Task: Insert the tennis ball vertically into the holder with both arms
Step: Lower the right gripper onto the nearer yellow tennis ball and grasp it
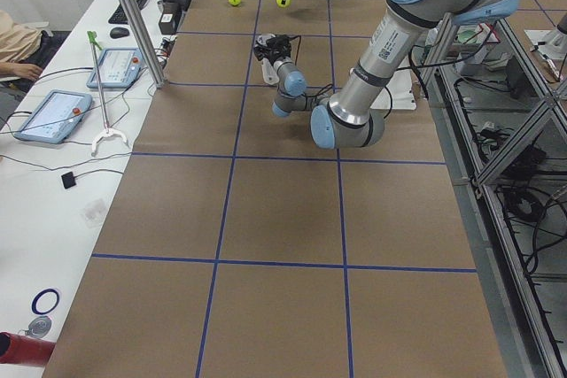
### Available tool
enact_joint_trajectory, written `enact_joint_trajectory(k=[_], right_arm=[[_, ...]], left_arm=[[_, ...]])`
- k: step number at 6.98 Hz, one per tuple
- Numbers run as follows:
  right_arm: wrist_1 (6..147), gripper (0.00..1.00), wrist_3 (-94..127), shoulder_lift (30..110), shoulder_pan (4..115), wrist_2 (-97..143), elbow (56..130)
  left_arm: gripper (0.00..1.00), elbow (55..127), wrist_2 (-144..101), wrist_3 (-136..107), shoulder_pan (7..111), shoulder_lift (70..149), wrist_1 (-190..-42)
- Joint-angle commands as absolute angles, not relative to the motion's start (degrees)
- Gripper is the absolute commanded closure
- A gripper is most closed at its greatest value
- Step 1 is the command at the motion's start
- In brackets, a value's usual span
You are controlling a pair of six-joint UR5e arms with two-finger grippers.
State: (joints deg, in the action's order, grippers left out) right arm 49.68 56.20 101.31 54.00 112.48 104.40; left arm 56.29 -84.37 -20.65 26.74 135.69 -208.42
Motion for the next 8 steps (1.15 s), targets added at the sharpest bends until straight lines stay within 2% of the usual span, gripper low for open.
enact_joint_trajectory(k=[1,4,8], right_arm=[[54.66,1.00,56.60,97.57,54.93,113.64,106.96],[55.81,1.00,56.78,95.63,58.25,118.36,108.01],[81.94,1.00,56.87,82.83,62.67,123.66,118.02]], left_arm=[[0.13,55.99,-84.37,-20.57,26.81,135.70,-208.48],[0.13,55.90,-84.37,-20.57,26.63,135.70,-208.48],[0.12,55.81,-84.46,-20.48,26.54,135.70,-208.21]])
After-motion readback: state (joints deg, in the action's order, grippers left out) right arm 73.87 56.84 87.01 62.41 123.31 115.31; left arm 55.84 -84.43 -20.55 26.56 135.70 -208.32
